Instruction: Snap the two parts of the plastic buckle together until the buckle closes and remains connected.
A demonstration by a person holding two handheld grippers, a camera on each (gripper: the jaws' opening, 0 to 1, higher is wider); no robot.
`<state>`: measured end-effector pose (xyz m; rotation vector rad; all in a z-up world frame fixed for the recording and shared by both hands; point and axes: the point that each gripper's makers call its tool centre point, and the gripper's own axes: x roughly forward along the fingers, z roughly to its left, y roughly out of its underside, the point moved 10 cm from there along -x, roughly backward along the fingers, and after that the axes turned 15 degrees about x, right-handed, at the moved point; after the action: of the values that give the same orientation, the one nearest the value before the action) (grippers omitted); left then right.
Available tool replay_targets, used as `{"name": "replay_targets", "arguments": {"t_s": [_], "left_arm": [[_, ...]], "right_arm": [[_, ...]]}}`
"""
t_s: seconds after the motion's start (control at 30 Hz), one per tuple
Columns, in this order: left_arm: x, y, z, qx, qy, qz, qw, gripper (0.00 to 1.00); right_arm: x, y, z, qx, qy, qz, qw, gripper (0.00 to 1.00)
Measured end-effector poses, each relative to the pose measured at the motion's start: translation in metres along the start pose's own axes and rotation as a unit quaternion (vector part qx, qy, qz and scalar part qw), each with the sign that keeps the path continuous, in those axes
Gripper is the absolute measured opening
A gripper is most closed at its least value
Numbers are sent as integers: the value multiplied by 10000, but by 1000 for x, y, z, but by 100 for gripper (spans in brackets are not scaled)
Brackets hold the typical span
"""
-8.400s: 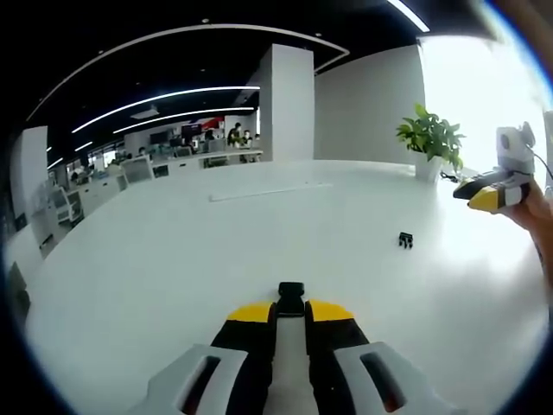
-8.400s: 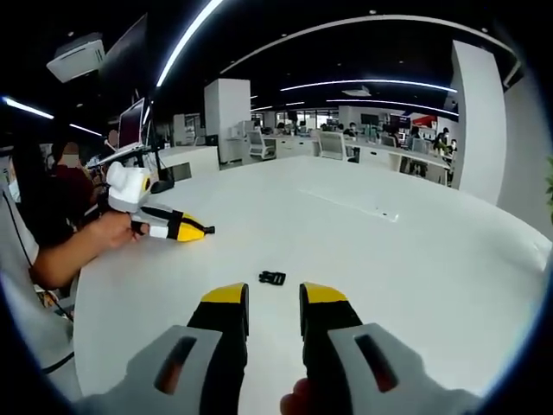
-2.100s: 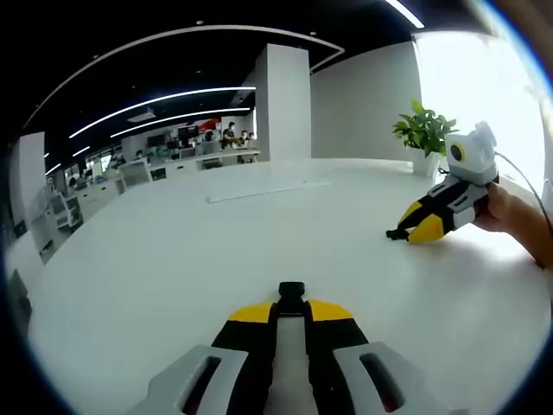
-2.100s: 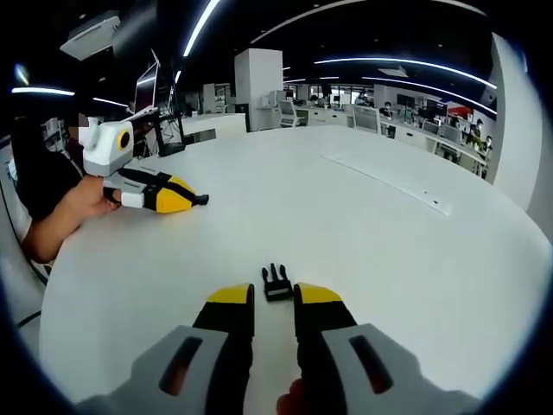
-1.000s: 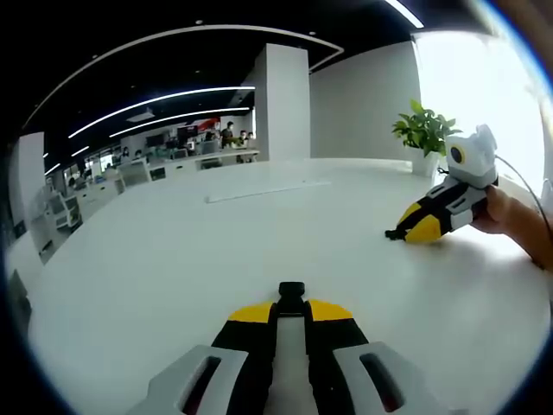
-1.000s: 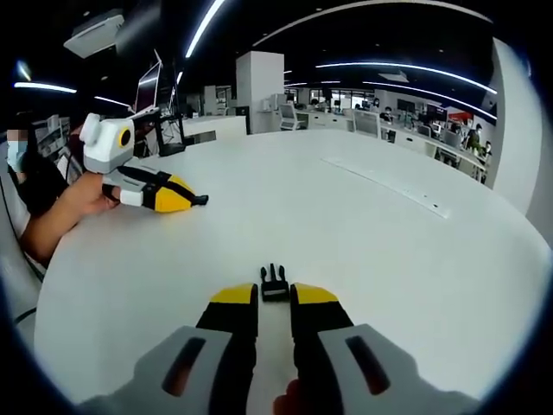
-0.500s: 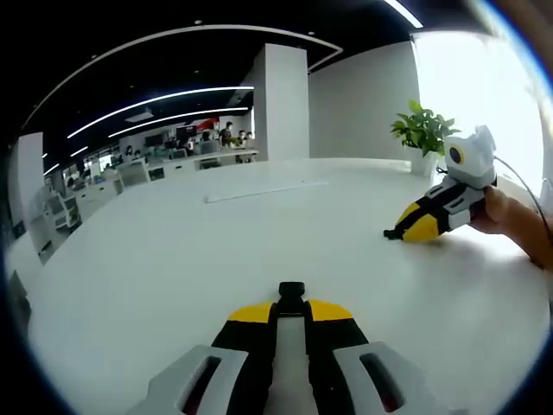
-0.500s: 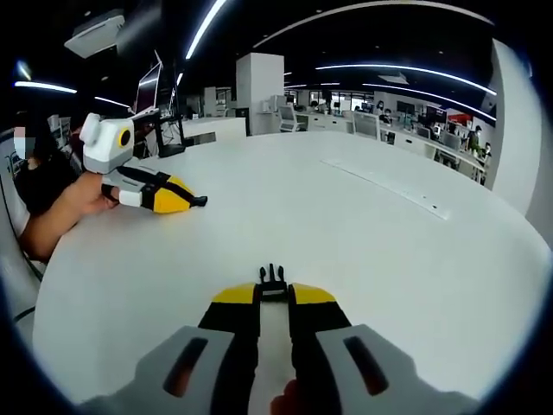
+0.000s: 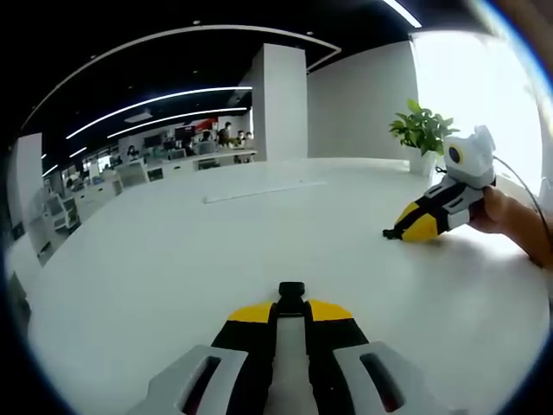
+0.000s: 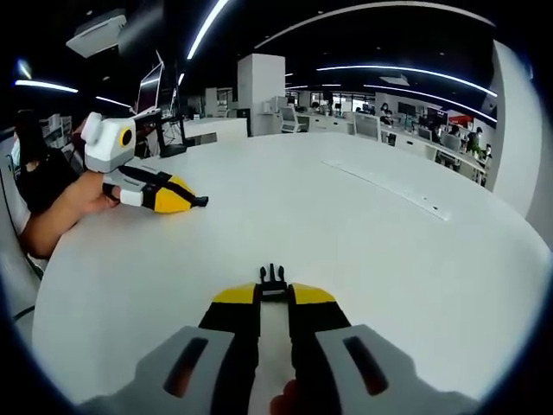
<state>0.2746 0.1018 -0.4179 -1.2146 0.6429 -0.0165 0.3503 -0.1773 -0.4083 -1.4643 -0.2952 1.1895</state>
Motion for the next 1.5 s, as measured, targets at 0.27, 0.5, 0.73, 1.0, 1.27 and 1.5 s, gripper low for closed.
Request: {"name": "replay_targets", "arguments": {"t_s": [0.27,0.5,0.73,1.0,1.27,1.5], "left_arm": [[0,0,0,12,33,-21,10000,14],[1,0,-1,15,94,-53,9999,14],[1,-1,-1,13,107,-57,9999,13],[2,-1,-1,5,88,-48,9999,12],[2,-1,-1,-19,37,-38,10000,13],[2,-1,-1,-23,17,-22,10000,13]], "right_arm": [[0,0,-1,1,-13,0,10000,13],[-1,0,-2,8,-30,-2,10000,13],[-1,0,-2,10,-32,1,10000,13],[-1,0,-2,15,-22,-2,10000,13],[-2,1,-1,38,-20,-25,10000,13],[-1,1,1,3,-23,-12,10000,13]]}}
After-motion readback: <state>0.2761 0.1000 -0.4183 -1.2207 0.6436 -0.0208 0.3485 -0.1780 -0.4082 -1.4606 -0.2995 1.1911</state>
